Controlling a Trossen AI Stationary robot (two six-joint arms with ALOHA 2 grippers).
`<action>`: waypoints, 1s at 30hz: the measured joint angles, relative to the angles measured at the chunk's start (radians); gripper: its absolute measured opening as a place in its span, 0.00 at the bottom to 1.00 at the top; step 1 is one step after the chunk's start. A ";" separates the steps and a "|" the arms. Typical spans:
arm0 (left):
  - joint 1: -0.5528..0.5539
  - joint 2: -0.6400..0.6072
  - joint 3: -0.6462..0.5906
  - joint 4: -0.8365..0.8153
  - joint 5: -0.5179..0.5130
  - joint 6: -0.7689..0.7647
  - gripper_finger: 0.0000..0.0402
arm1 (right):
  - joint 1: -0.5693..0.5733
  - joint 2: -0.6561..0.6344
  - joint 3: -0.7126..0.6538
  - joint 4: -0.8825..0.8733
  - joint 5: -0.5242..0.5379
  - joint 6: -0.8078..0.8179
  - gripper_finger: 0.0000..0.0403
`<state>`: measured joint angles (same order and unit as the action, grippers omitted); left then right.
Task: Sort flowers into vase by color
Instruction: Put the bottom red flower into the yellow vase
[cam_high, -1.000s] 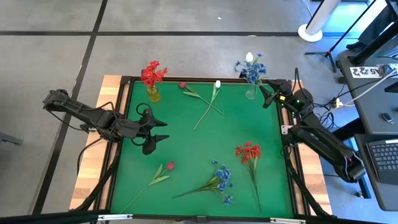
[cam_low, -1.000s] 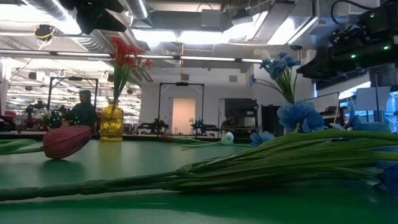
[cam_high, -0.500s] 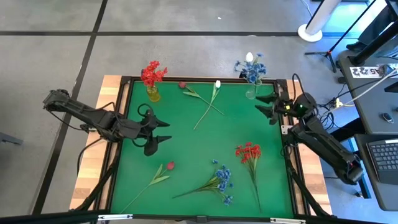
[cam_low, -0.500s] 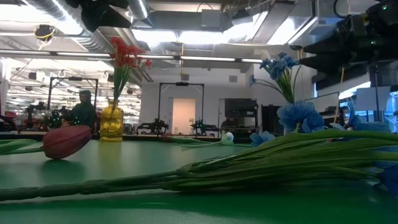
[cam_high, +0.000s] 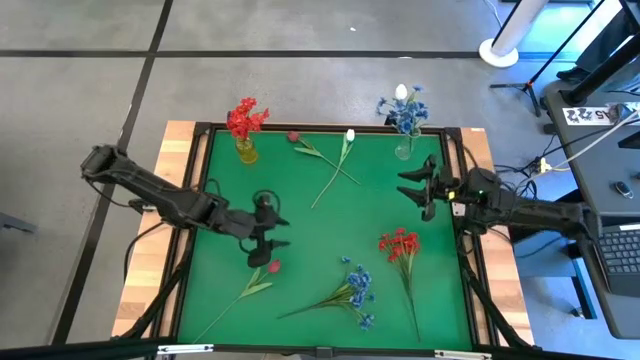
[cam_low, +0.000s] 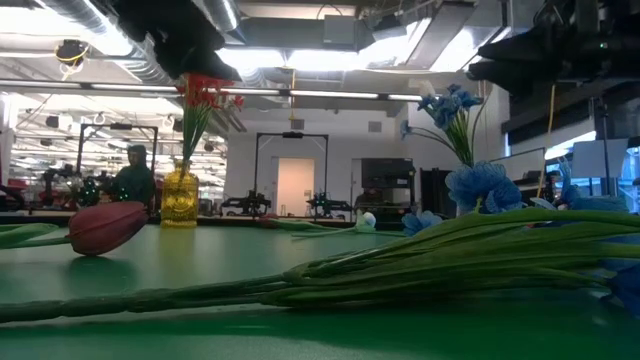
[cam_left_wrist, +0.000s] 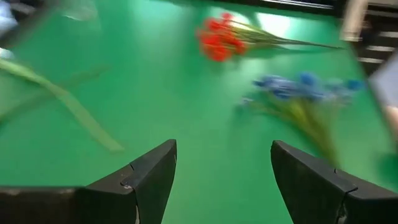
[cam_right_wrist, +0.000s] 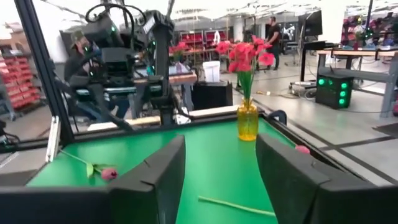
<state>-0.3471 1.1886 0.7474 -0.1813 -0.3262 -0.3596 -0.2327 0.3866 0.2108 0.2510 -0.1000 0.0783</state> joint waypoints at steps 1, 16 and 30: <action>0.000 0.028 0.000 0.036 0.054 -0.004 0.63 | 0.035 0.014 0.000 0.010 0.037 -0.009 0.47; -0.077 0.444 0.094 0.328 0.278 -0.057 0.63 | 0.154 0.106 0.000 0.171 0.249 -0.108 0.47; -0.095 0.671 0.304 0.324 0.358 -0.062 0.63 | 0.154 0.106 0.000 0.179 0.274 -0.109 0.47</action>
<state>-0.4423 1.8597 1.0516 0.1422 0.0316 -0.4218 -0.0788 0.4931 0.2108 0.4297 0.1738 -0.0311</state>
